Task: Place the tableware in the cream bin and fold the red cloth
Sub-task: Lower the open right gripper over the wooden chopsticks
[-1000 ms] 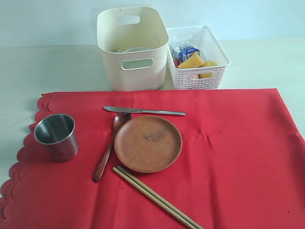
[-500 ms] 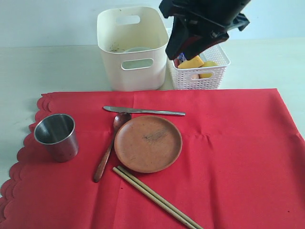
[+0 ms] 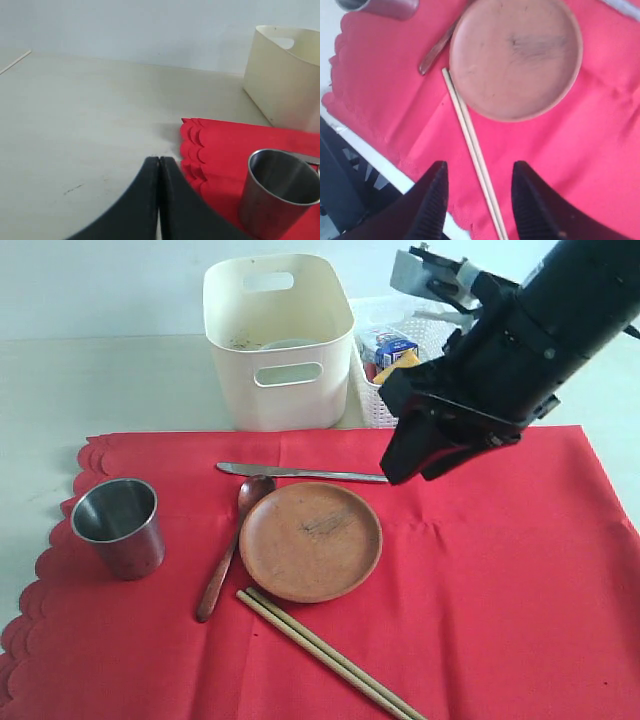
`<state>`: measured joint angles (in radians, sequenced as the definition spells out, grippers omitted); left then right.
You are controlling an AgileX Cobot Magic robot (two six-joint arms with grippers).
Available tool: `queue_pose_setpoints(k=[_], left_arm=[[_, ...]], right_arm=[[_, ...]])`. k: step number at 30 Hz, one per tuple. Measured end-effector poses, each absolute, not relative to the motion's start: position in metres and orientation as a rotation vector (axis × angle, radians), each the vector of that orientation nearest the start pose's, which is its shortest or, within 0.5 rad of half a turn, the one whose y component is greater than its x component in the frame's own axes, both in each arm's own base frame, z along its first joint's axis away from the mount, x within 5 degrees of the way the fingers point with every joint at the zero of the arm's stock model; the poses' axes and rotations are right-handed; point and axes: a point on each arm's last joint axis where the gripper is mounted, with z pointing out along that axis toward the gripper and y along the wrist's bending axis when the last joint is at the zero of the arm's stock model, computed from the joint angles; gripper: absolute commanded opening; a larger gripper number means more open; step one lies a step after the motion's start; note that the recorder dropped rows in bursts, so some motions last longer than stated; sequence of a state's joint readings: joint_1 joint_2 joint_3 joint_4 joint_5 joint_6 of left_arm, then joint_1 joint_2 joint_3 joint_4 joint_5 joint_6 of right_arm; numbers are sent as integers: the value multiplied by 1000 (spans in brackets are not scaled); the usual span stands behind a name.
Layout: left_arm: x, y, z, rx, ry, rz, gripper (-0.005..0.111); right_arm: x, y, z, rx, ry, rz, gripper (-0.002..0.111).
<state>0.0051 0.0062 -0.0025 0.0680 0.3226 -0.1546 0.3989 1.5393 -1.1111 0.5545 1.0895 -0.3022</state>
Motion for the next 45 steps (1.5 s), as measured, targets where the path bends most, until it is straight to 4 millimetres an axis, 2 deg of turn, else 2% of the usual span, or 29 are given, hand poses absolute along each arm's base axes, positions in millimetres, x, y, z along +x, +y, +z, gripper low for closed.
queue_pose_setpoints(k=[10, 17, 20, 26, 30, 33, 36, 39, 45], left_arm=[[54, 2, 185, -101, 1806, -41, 1], [54, 2, 185, -101, 1806, -41, 1], [54, 2, 185, -101, 1806, -41, 1], [54, 2, 185, -101, 1806, -41, 1], [54, 2, 185, -101, 1806, -41, 1], [54, 2, 185, -101, 1806, -41, 1], [54, 2, 185, -101, 1806, -41, 1], [54, 2, 185, -101, 1806, -41, 1], [54, 2, 185, -101, 1806, -41, 1]], right_arm=[[208, 139, 252, -739, 2823, 857, 40], [193, 135, 253, -866, 2795, 891, 40], [187, 140, 255, -938, 2767, 928, 40], [171, 163, 260, -1129, 2652, 1042, 40], [170, 172, 265, -1107, 2576, 1136, 40], [176, 177, 268, -1008, 2526, 1153, 40], [179, 178, 269, -969, 2502, 1148, 41], [179, 180, 262, -1024, 2526, 1092, 41], [172, 191, 235, -1202, 2645, 754, 41]])
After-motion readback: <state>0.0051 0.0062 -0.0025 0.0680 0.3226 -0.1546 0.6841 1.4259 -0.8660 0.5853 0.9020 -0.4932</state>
